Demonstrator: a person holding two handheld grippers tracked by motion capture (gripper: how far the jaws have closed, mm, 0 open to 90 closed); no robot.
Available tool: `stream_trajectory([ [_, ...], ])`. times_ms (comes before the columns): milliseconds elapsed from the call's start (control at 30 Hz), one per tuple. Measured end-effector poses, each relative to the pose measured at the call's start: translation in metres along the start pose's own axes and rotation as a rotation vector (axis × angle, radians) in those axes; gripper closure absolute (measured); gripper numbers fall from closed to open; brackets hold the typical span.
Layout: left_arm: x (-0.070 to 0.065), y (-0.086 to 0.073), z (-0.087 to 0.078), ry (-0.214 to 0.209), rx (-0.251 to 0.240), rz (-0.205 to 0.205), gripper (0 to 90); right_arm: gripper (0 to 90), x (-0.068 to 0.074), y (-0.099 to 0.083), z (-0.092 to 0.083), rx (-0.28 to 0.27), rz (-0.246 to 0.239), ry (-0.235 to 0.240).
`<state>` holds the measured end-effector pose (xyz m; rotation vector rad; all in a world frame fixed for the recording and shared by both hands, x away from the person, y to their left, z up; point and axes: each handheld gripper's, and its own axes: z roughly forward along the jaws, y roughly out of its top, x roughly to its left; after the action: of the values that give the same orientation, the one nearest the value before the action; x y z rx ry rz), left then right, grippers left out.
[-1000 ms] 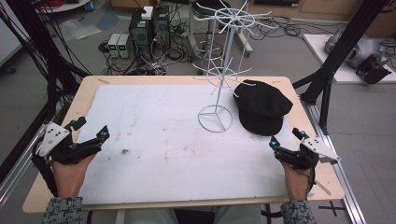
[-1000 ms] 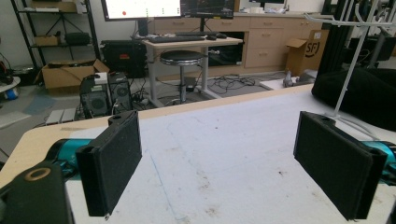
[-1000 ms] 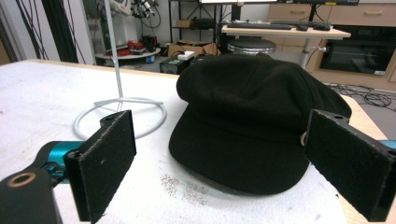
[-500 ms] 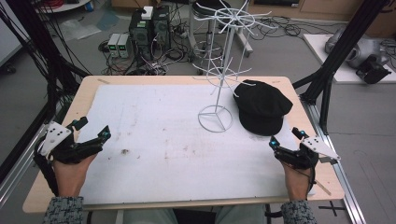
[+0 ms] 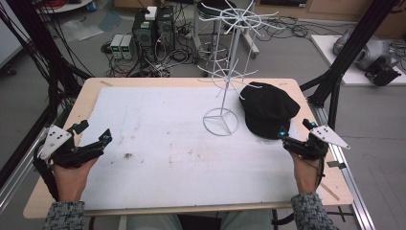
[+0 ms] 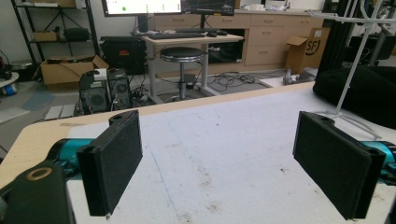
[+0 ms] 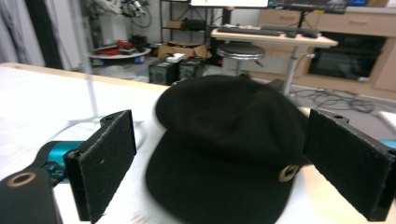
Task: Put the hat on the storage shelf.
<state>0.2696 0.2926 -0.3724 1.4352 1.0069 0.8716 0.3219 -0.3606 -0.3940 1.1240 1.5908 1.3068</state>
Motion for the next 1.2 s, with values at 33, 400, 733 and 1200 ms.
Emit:
stream_trajectory([
  [33,0.001,-0.001,0.0,0.002,0.002,-0.003,15.8,8.4,-0.007,0.006,0.008,0.002,-0.015,-0.013],
  [400,0.006,-0.007,0.001,0.021,0.019,-0.012,15.8,8.5,-0.045,0.05,0.053,0.017,-0.02,0.009],
  [733,0.007,-0.014,0.006,0.021,0.04,-0.02,15.8,8.5,-0.065,0.07,0.095,0.004,0.009,0.012],
  [1200,0.011,-0.015,0.004,0.029,0.039,-0.027,15.8,8.9,-0.085,0.065,0.168,0.127,0.027,0.052],
])
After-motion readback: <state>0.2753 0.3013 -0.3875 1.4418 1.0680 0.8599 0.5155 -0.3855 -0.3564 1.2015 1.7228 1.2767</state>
